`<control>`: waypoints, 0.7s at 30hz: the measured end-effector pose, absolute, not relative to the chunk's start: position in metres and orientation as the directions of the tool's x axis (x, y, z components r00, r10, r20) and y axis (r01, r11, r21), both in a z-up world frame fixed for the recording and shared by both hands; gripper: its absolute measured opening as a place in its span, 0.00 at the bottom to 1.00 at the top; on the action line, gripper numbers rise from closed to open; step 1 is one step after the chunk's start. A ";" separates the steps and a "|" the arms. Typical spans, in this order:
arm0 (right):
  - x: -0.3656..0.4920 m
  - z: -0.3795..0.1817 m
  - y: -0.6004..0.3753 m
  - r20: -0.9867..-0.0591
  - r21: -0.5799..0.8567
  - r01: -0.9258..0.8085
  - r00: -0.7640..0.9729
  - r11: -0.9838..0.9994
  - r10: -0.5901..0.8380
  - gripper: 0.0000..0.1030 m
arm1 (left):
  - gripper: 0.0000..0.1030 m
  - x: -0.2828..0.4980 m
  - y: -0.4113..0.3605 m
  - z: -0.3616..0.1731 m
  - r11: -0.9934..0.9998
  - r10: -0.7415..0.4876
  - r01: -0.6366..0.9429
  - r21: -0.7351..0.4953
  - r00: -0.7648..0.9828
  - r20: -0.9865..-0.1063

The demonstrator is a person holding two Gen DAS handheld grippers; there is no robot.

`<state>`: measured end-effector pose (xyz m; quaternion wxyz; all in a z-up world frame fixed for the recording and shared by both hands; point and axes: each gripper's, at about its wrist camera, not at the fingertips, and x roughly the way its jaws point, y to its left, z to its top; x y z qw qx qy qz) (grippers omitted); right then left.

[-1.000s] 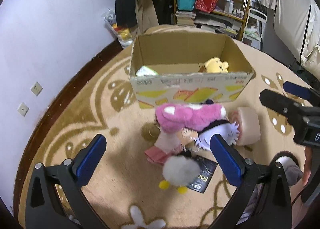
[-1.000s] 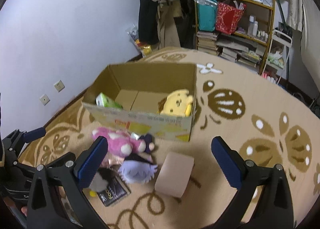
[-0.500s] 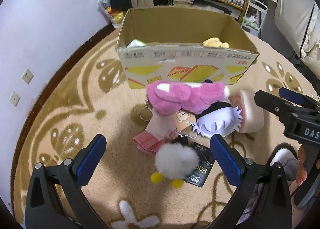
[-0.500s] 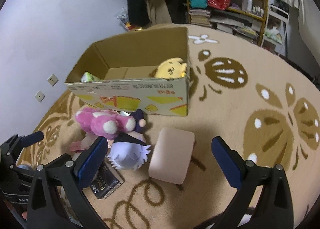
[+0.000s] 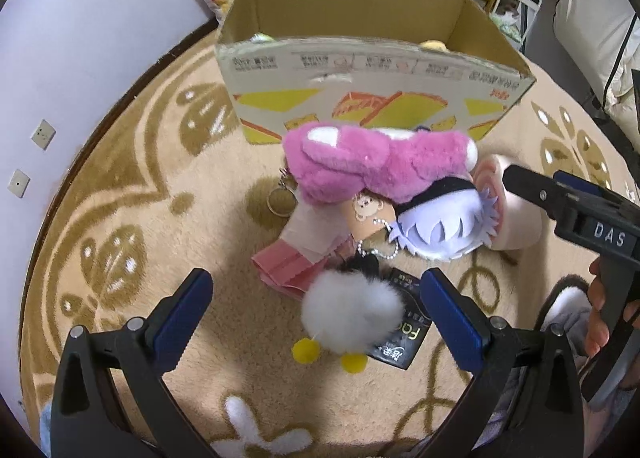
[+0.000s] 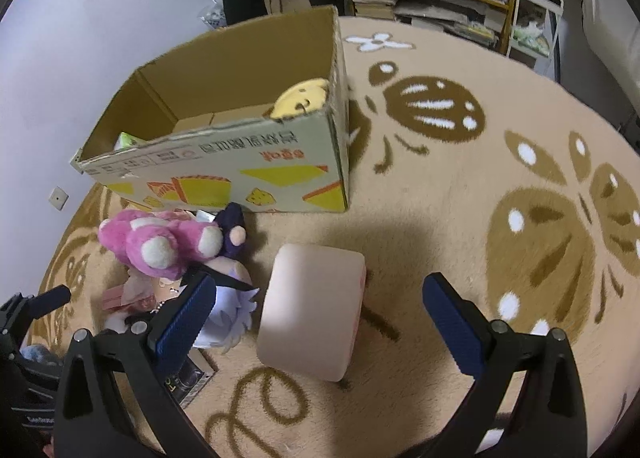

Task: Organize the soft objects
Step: 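Grasp the pink-and-white roll cushion with the right tool while the left tool grasps the white fluffy plush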

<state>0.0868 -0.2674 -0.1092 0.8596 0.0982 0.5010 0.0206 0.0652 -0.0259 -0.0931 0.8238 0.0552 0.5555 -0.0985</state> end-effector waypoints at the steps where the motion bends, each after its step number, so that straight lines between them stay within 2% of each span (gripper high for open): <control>1: 0.088 -0.111 -0.269 -0.859 0.191 0.069 0.494 0.979 0.133 1.00 | 0.99 0.065 -0.027 -0.094 0.973 -0.106 0.228 -0.023 0.358 -0.928; 4: 0.088 -0.114 -0.272 -0.859 0.202 0.085 0.493 0.976 0.136 1.00 | 0.98 0.065 -0.027 -0.096 0.973 -0.103 0.228 -0.022 0.353 -0.930; 7: 0.089 -0.118 -0.273 -0.862 0.215 0.088 0.486 0.973 0.147 0.78 | 0.97 0.066 -0.026 -0.098 0.973 -0.114 0.227 -0.037 0.338 -0.934; 11: 0.092 -0.127 -0.274 -0.873 0.232 0.098 0.460 0.968 0.163 0.69 | 0.94 0.066 -0.029 -0.102 0.969 -0.129 0.240 -0.052 0.321 -0.938; 16: 0.093 -0.128 -0.271 -0.872 0.240 0.083 0.456 0.967 0.177 0.61 | 0.80 0.067 -0.036 -0.111 0.963 -0.138 0.263 -0.064 0.273 -0.952; 19: 0.094 -0.132 -0.271 -0.878 0.246 0.087 0.443 0.965 0.184 0.61 | 0.71 0.069 -0.040 -0.119 0.960 -0.139 0.271 -0.073 0.234 -0.962; 21: 0.094 -0.133 -0.272 -0.879 0.250 0.091 0.440 0.964 0.186 0.61 | 0.71 0.069 -0.040 -0.122 0.958 -0.142 0.274 -0.078 0.222 -0.965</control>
